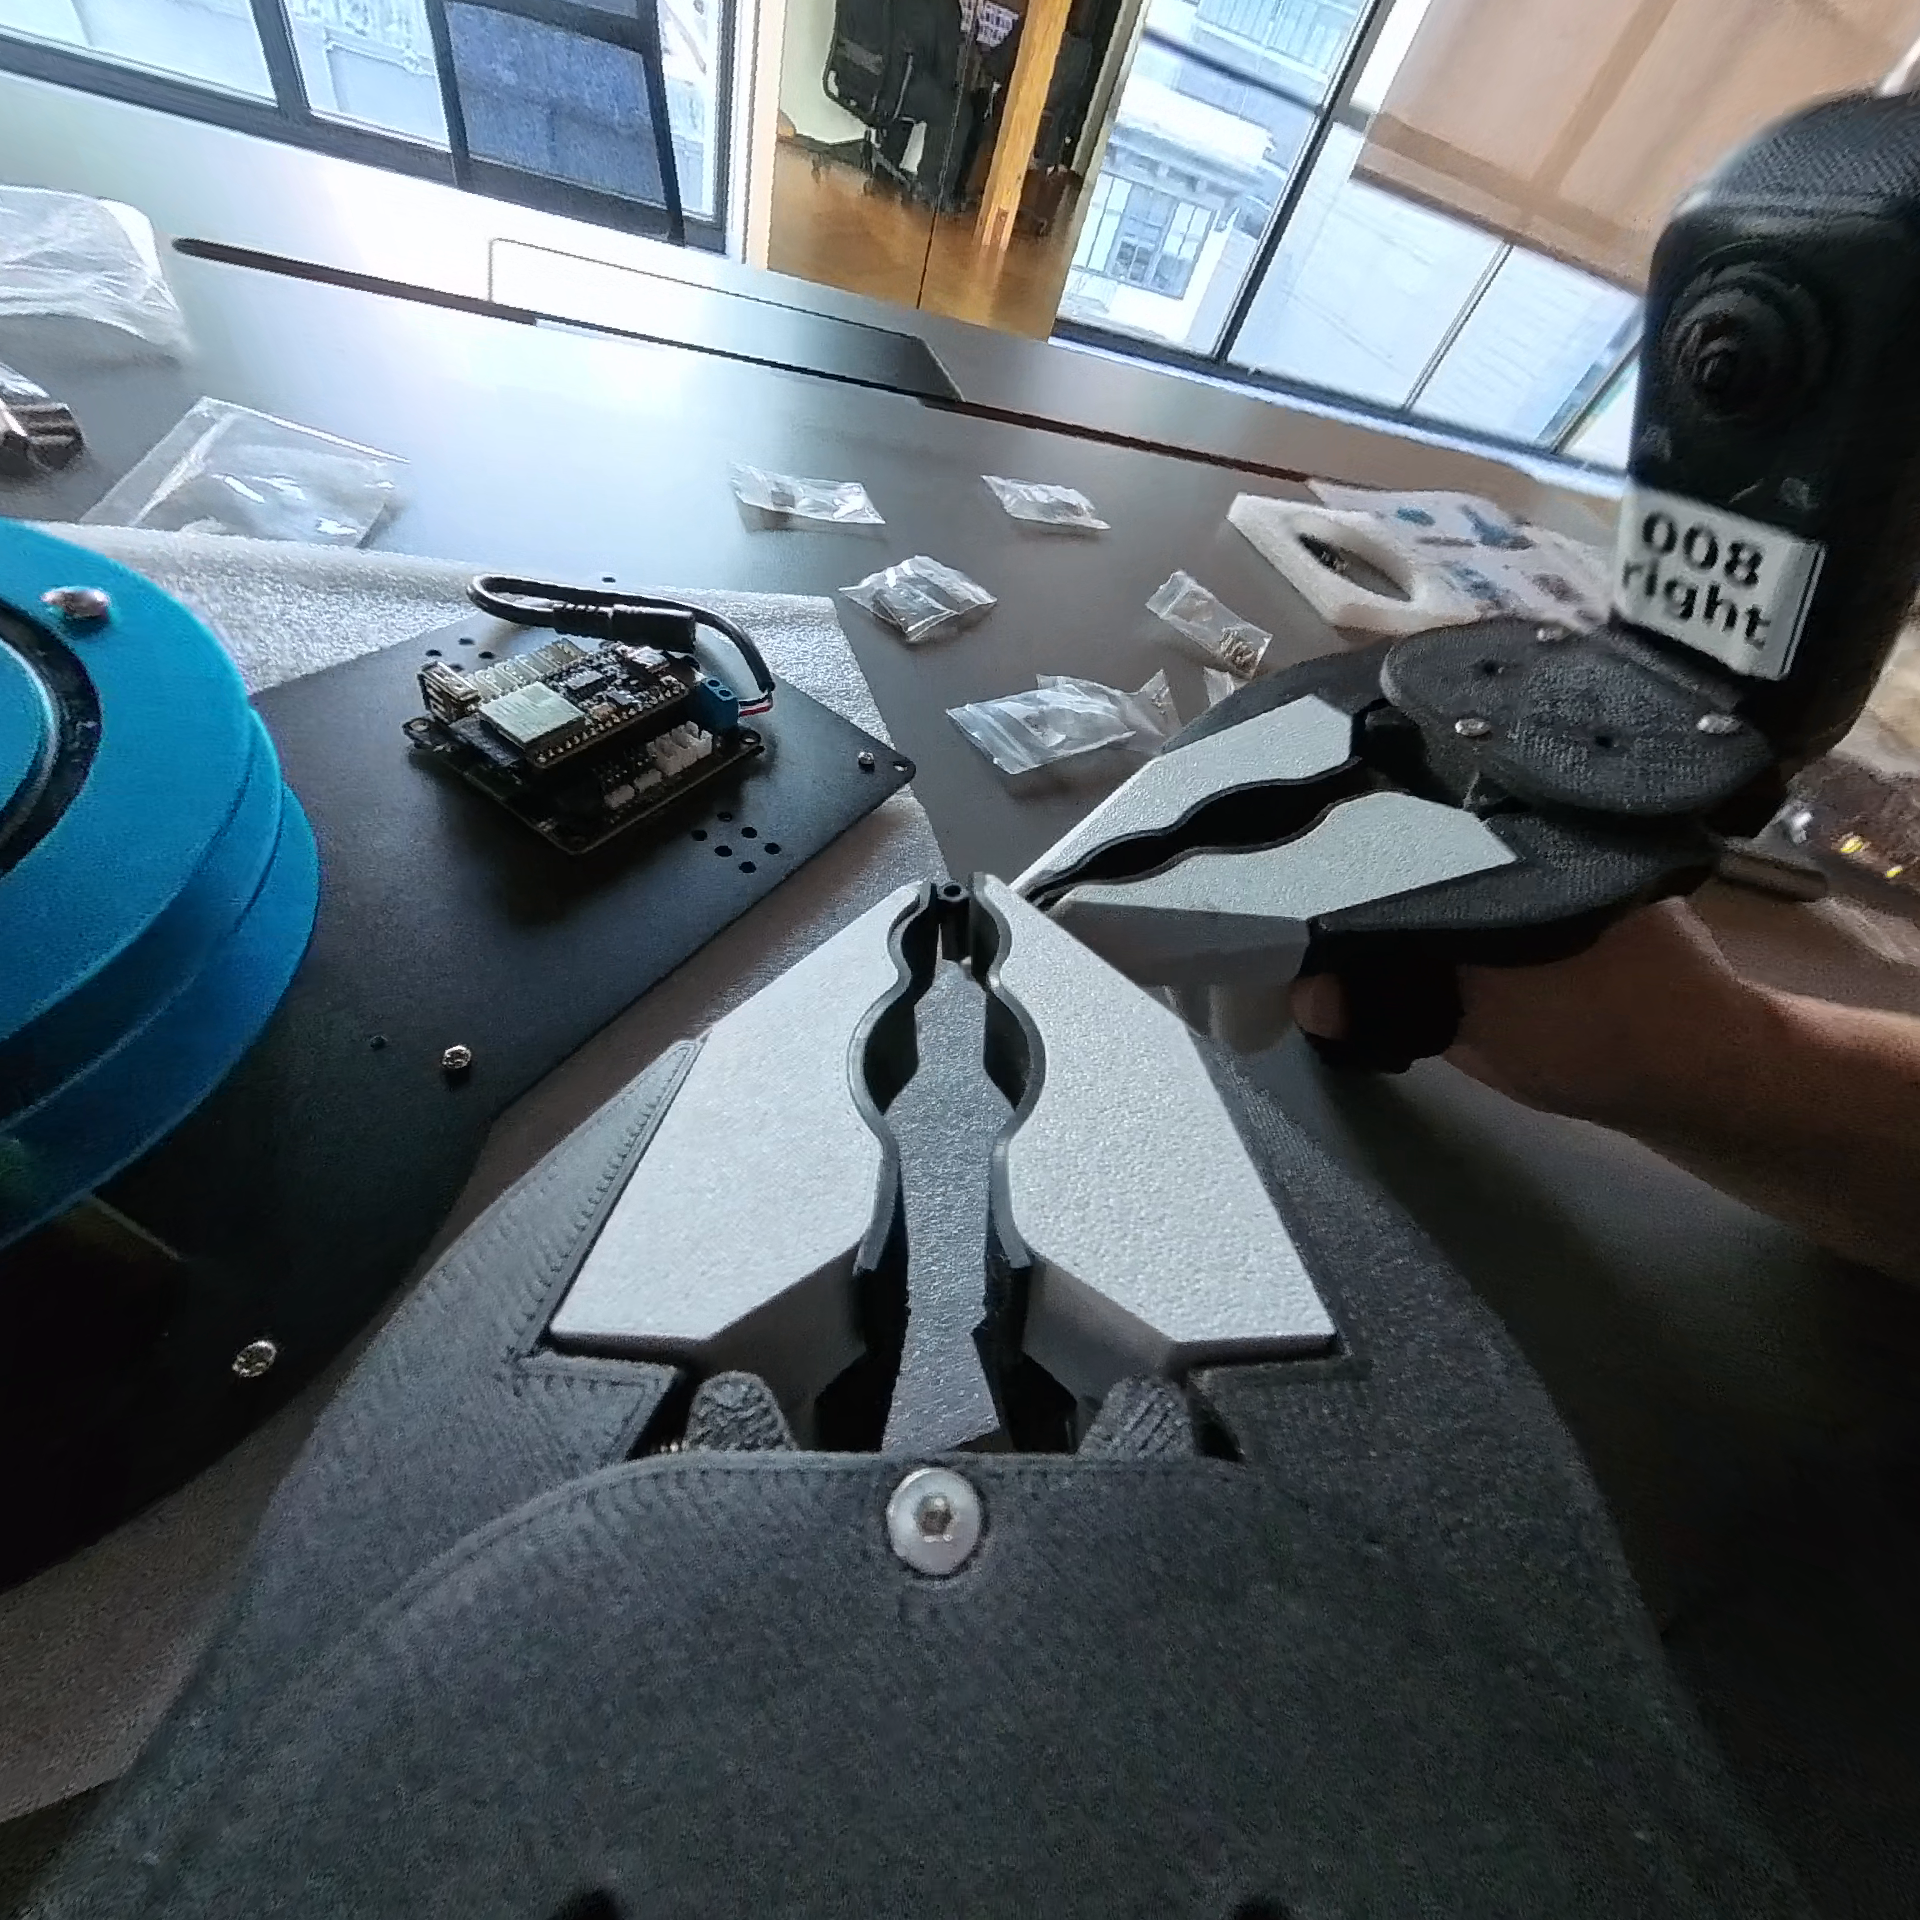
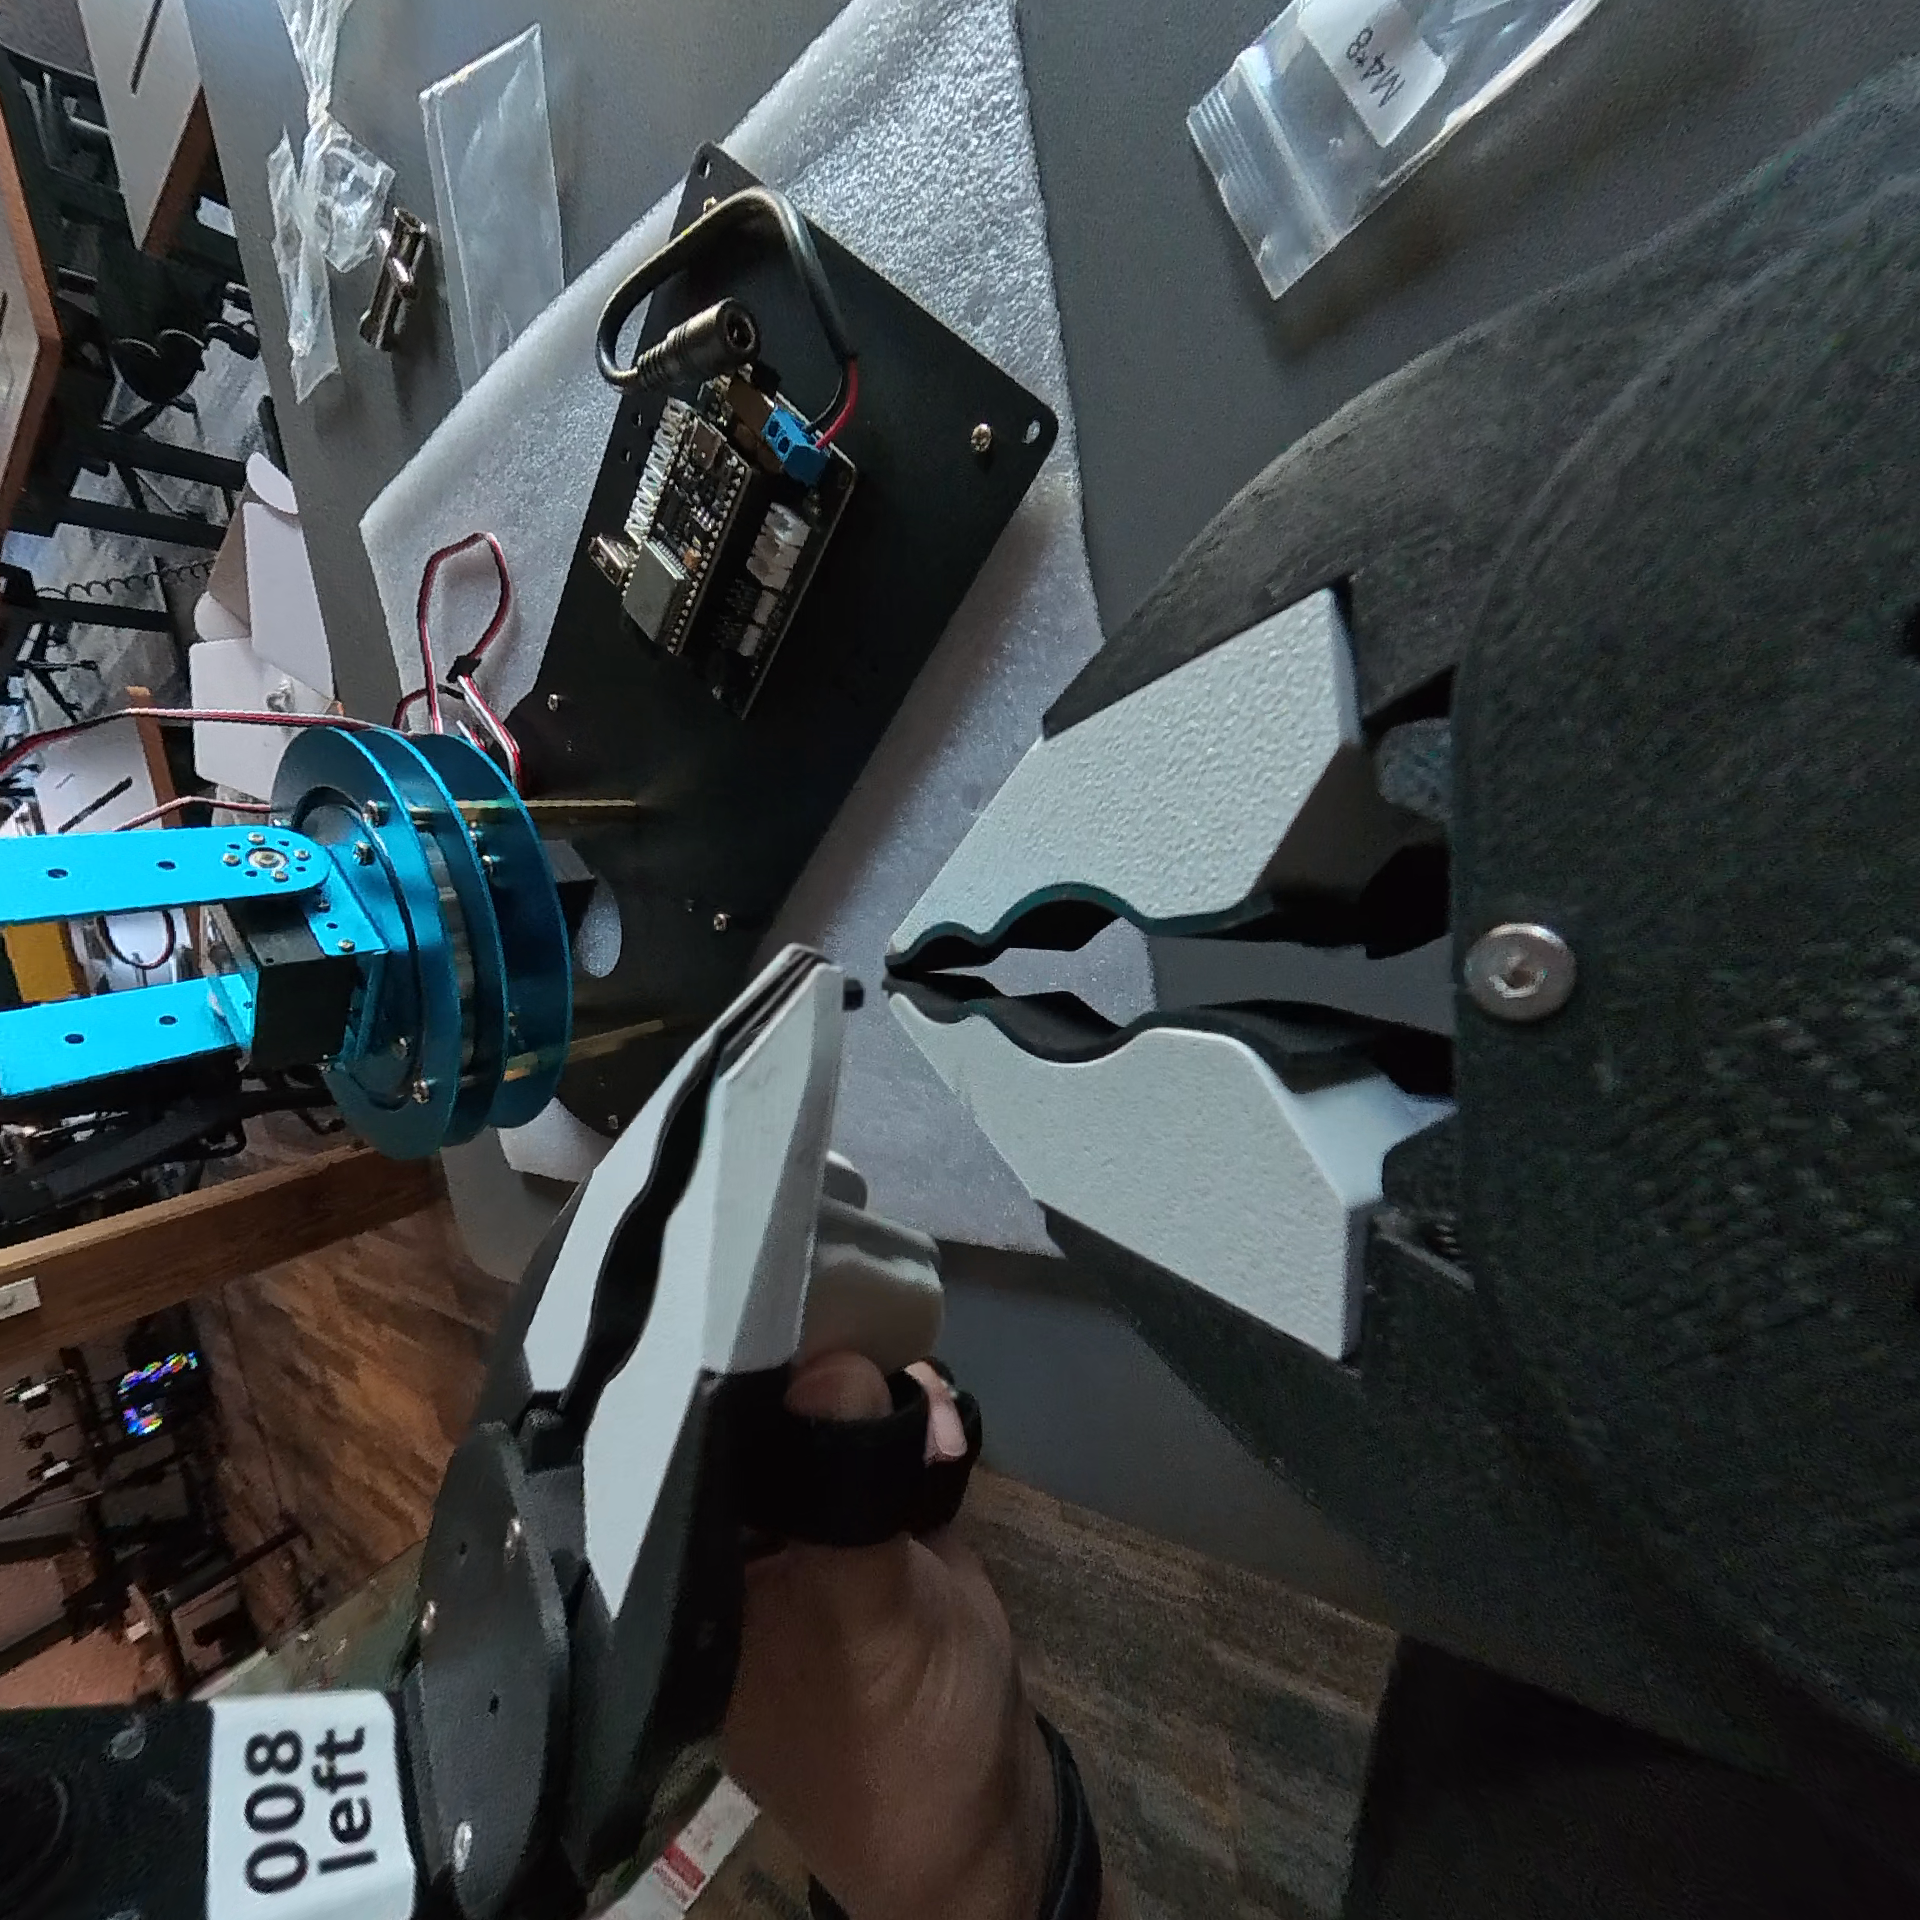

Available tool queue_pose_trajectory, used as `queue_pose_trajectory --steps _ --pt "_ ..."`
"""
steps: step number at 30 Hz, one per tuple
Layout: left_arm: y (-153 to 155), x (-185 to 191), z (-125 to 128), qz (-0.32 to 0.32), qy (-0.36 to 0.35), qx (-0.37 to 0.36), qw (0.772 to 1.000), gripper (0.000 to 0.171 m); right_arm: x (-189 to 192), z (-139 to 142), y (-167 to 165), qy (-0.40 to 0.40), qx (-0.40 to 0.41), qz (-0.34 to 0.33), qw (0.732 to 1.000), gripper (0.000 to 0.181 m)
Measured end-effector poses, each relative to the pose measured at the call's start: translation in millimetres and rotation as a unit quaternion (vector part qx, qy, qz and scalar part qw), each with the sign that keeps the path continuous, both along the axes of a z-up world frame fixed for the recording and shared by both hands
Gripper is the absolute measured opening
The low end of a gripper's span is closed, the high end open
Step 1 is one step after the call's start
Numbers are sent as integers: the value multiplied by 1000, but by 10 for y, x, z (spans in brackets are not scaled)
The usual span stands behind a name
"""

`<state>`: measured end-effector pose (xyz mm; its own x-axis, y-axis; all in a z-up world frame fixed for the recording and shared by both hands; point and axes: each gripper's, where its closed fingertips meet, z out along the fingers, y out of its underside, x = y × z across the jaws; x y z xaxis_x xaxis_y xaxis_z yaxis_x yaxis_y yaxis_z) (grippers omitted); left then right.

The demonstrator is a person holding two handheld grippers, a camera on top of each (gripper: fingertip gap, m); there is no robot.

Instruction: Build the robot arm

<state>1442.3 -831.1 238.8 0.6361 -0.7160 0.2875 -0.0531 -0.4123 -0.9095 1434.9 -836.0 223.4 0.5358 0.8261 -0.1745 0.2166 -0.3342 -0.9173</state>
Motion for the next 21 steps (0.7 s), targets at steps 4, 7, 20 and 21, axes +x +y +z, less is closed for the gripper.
queue_pose_trajectory --steps 4,7,20,21 --pt "59 -90 30 8 -51 -28 998 3 31 -20 44 -4 -5 -4 1000 0" --pt "76 -126 55 10 -98 -61 993 3 55 -21 46 -2 -8 0 1000 9" --pt "-62 -24 393 -17 -281 -130 951 3 -27 492 -85 80 114 -3 990 4" --pt "-65 -24 386 -15 -289 -134 948 3 -28 481 -90 79 114 -4 990 4"
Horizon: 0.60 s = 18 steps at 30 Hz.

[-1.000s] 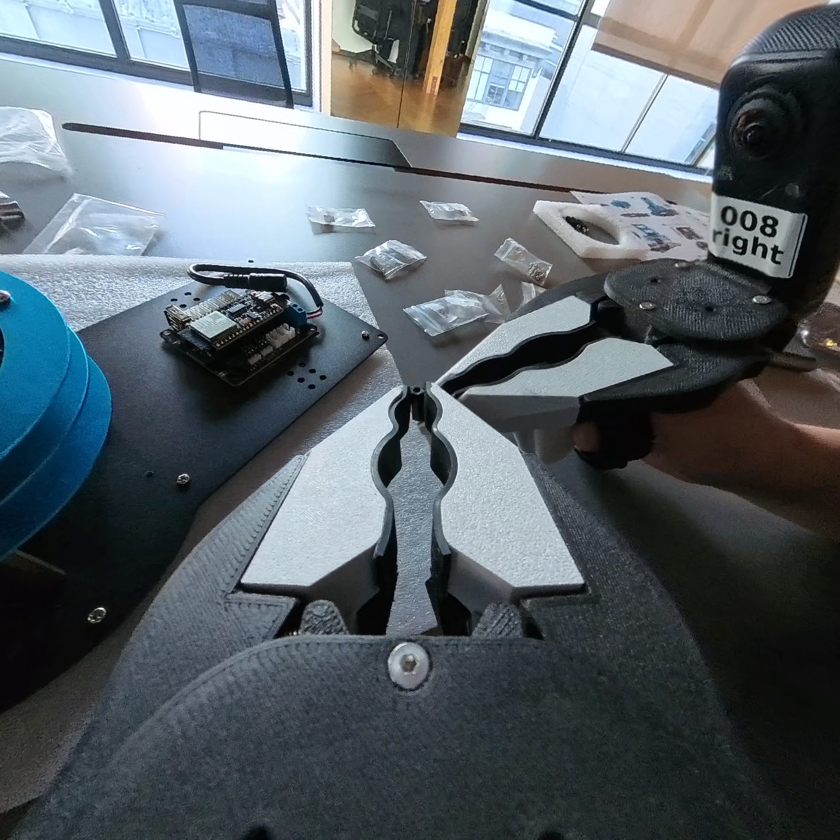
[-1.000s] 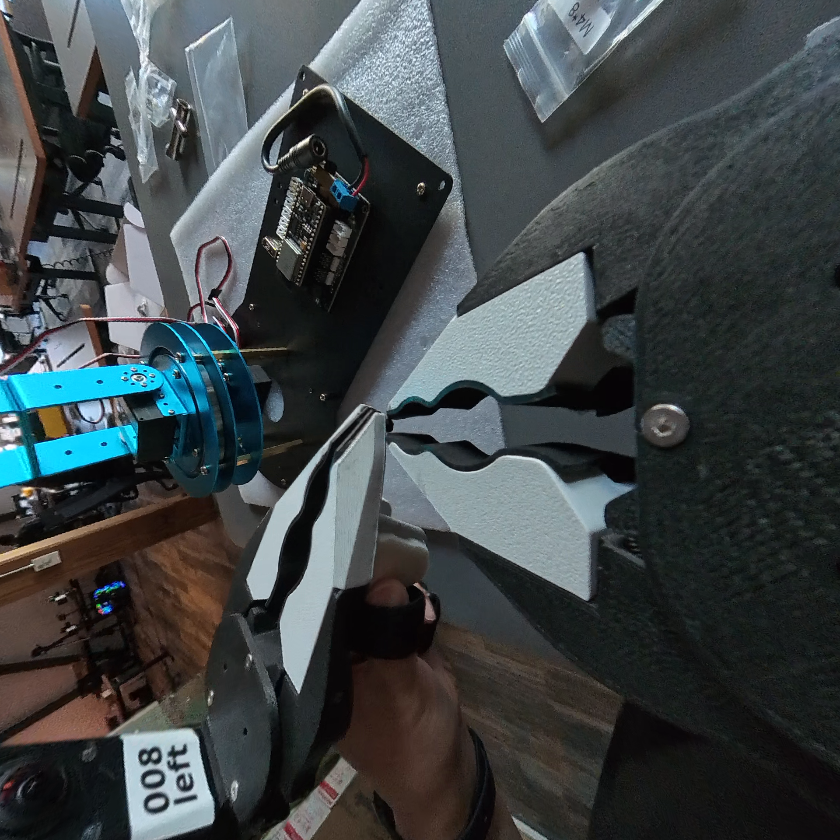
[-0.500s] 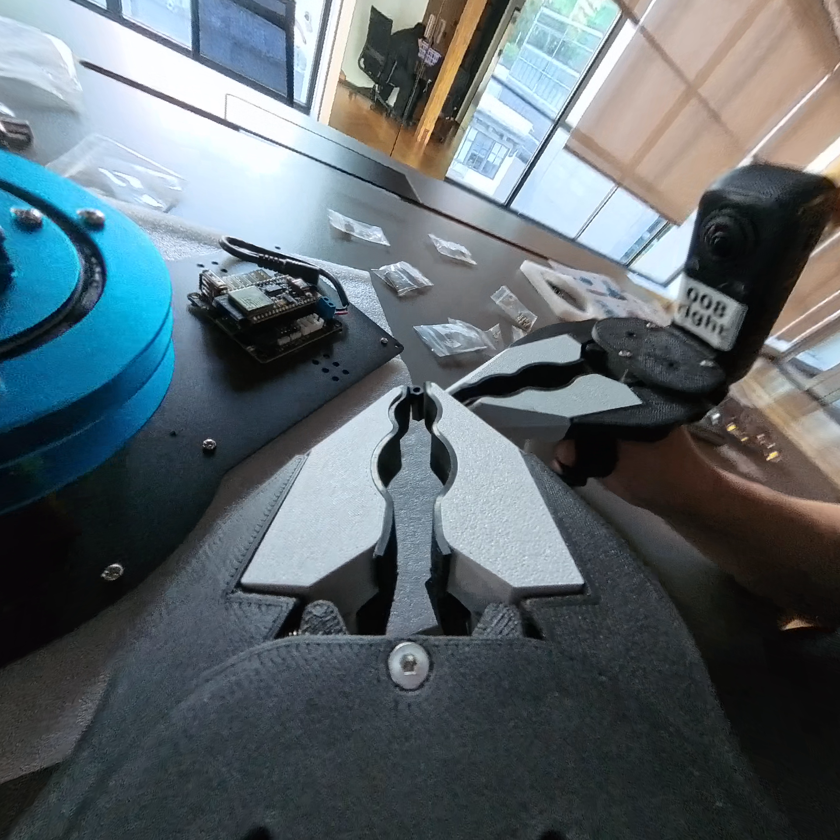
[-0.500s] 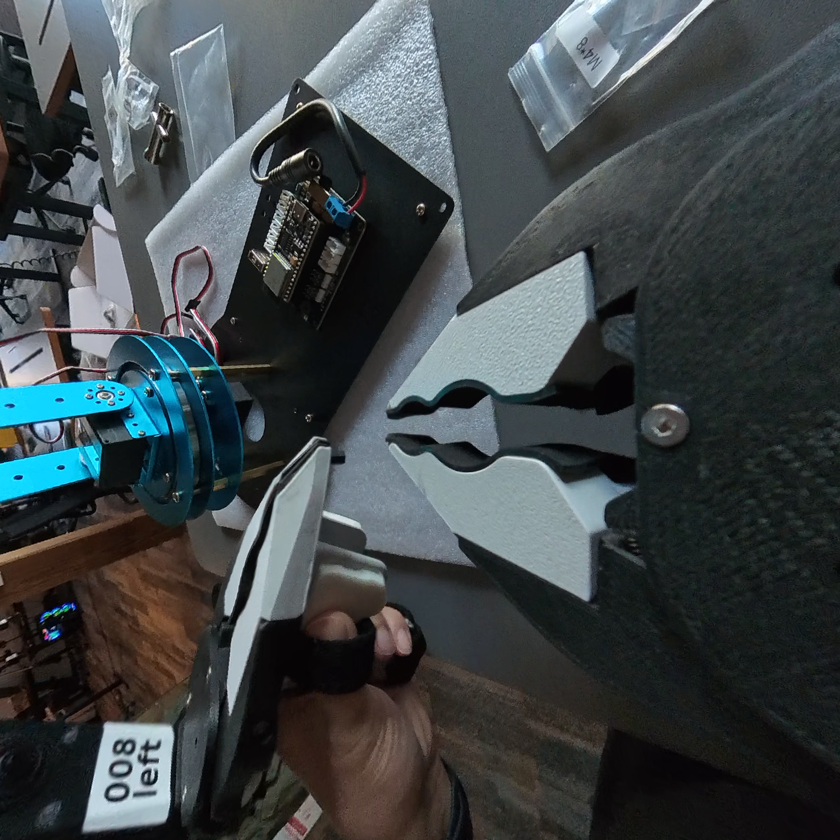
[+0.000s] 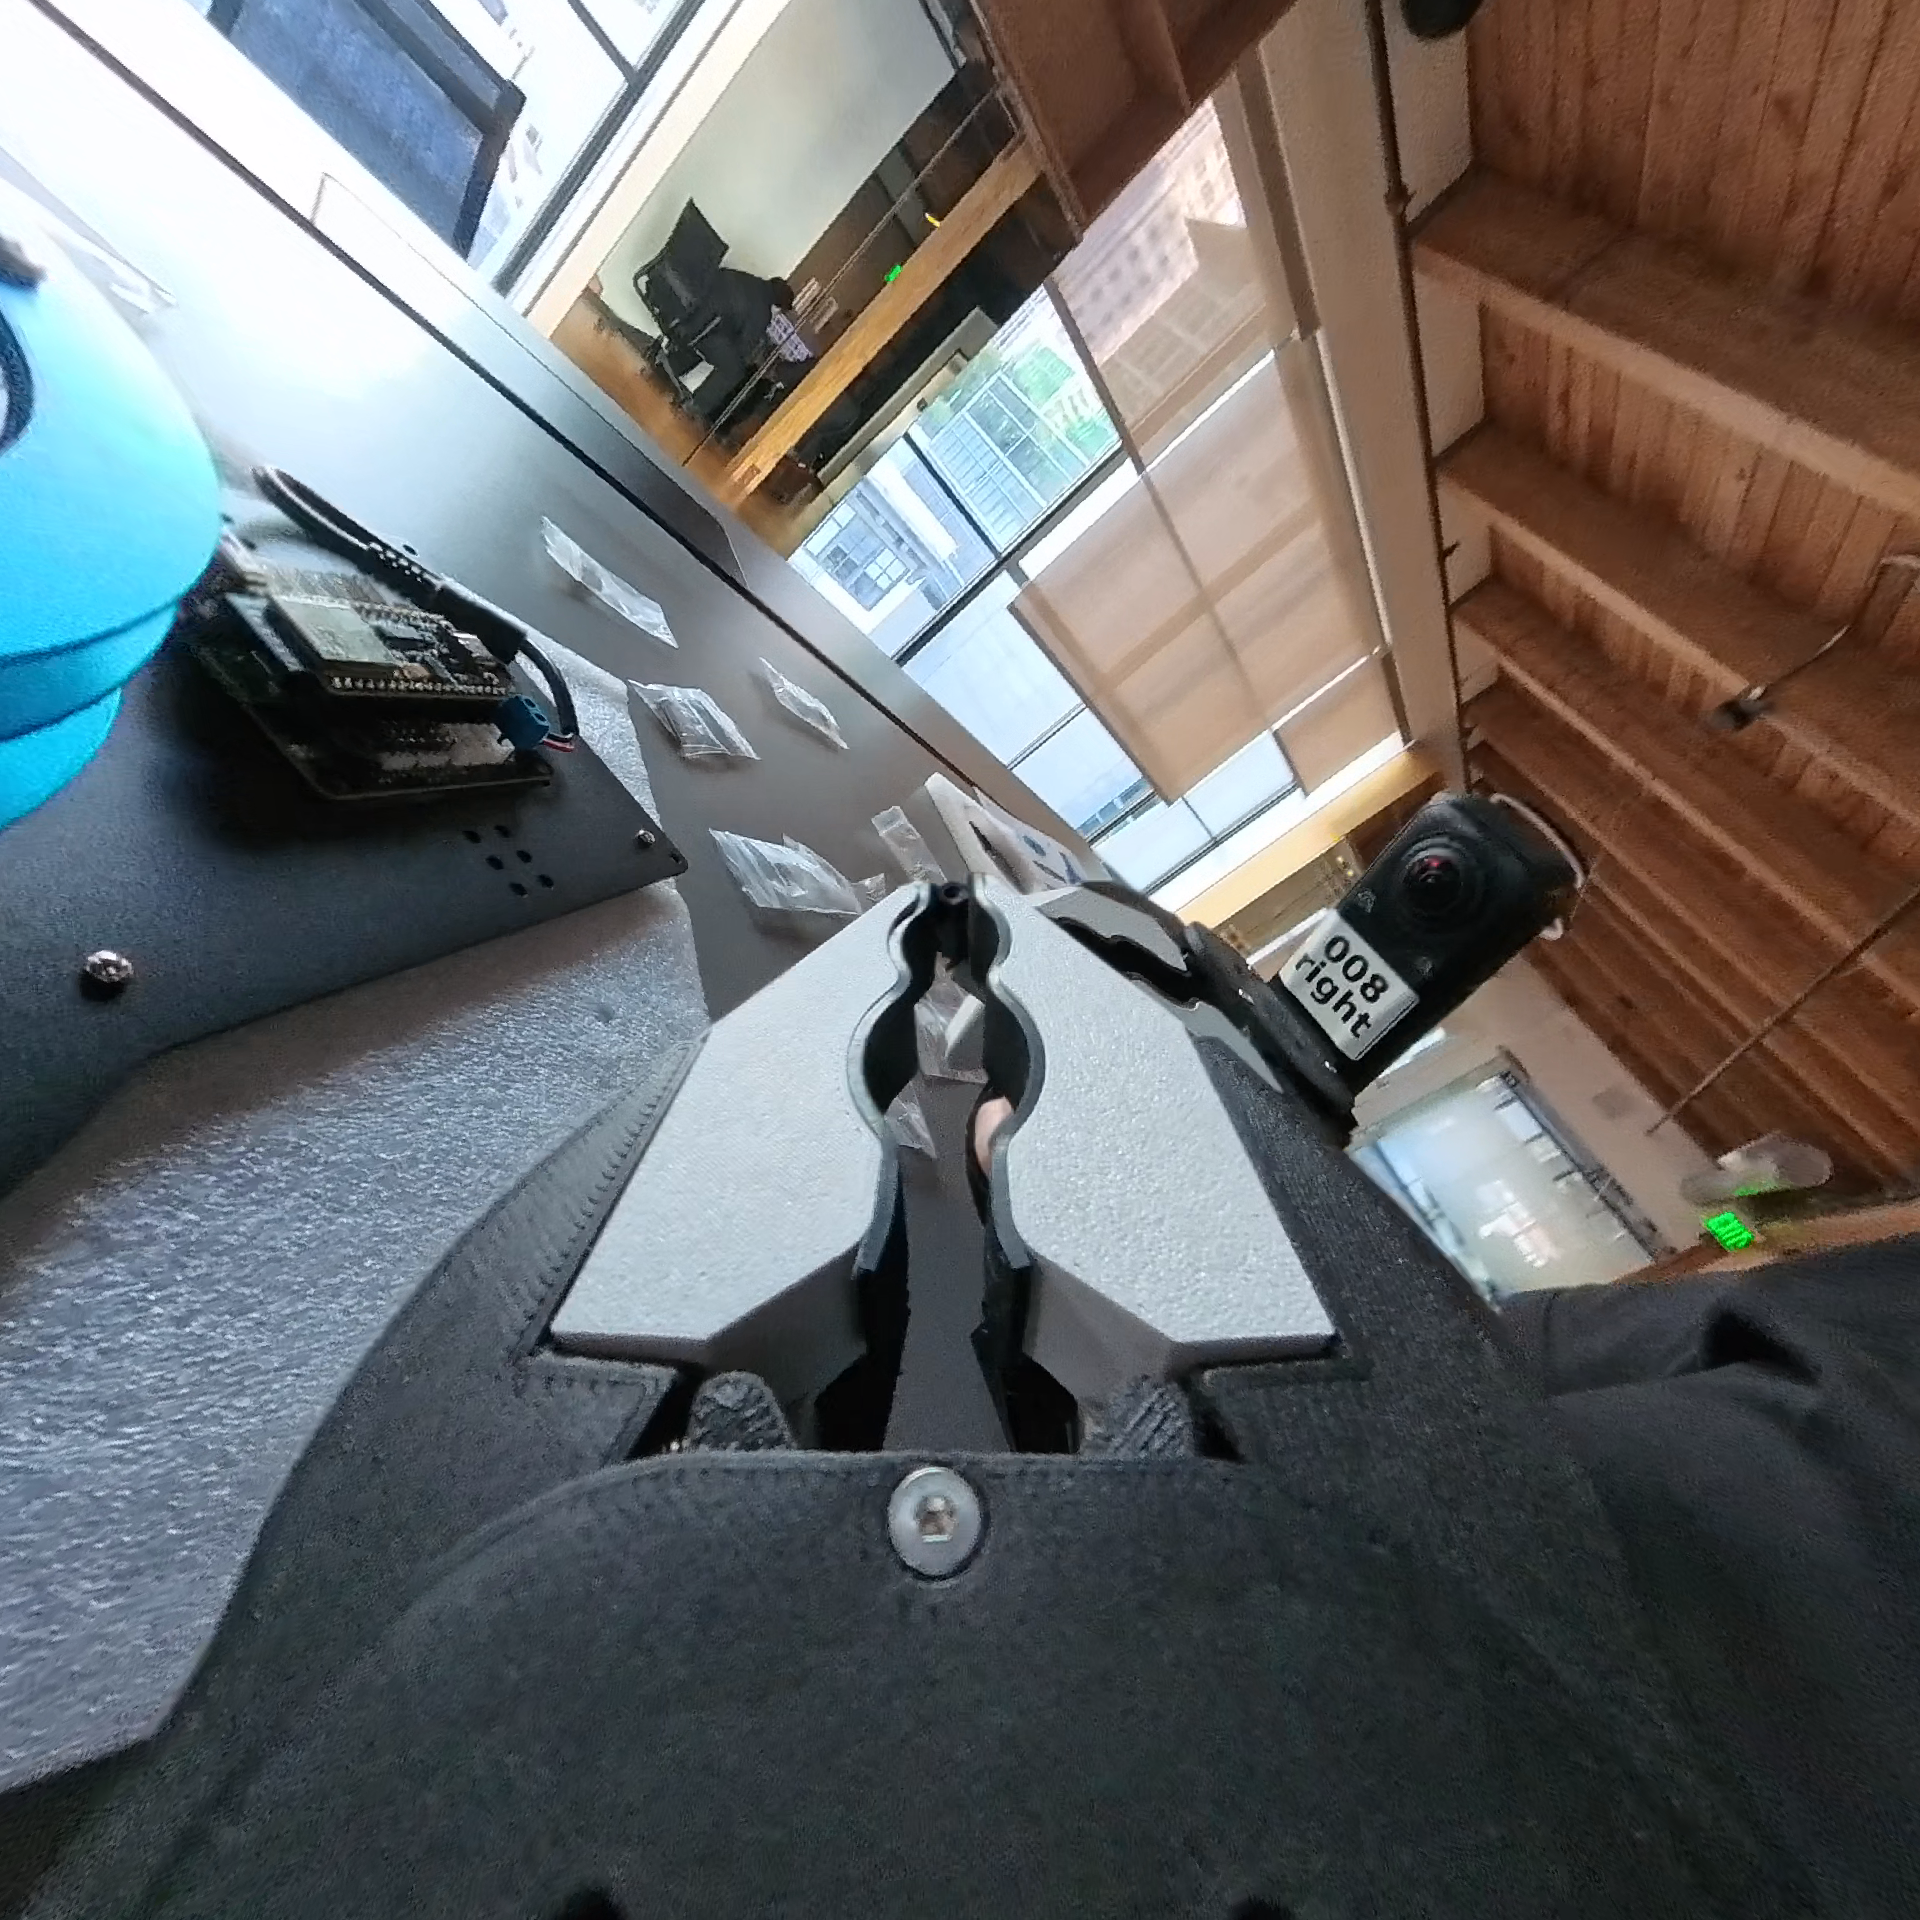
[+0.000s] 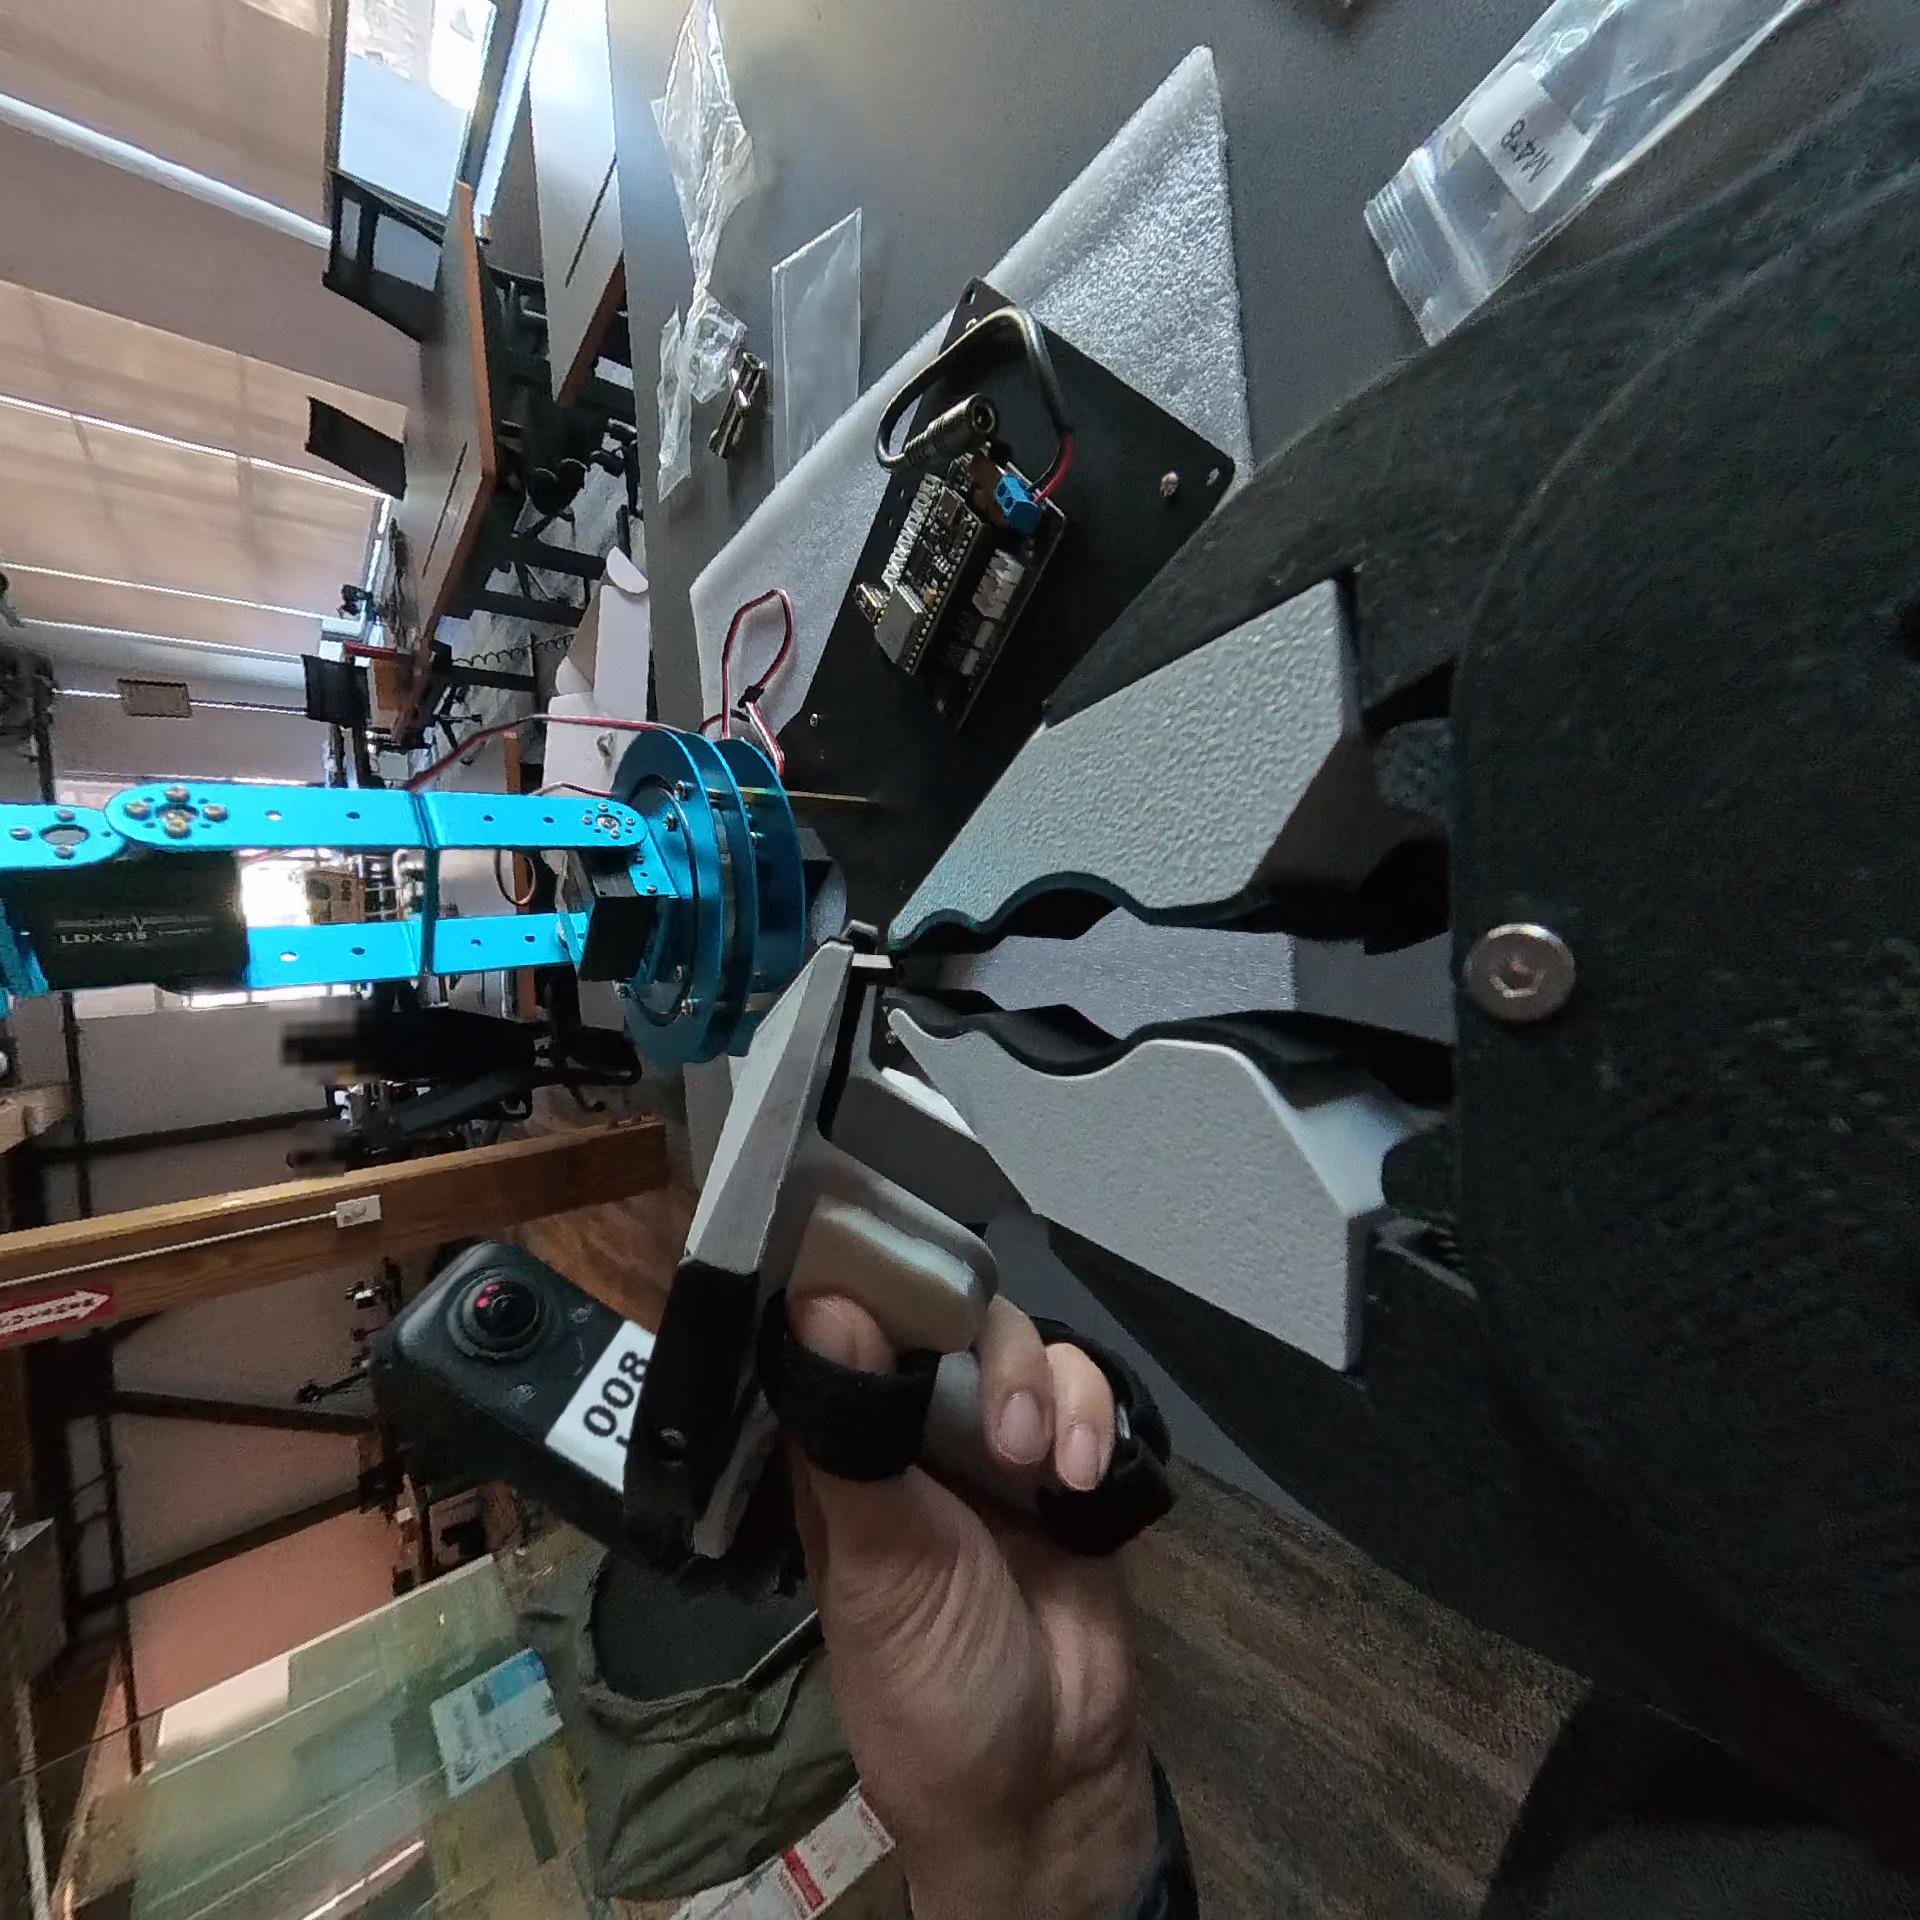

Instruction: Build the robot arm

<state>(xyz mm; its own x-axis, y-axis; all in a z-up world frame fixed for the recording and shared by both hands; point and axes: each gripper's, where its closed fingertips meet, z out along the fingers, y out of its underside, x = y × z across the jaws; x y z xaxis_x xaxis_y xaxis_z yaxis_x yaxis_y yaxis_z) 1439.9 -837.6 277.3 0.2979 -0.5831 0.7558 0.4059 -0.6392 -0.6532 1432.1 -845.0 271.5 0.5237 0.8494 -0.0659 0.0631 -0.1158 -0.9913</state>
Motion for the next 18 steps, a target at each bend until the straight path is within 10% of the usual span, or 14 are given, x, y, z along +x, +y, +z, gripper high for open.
queue_pose_trajectory --steps 8,18 --pt "-58 -32 -28 -5 -63 -32 997 3 5 -23 -57 9 -14 13 1000 4" --pt "63 -524 -58 60 28 43 997 9 152 -413 305 -134 -97 9 986 4"
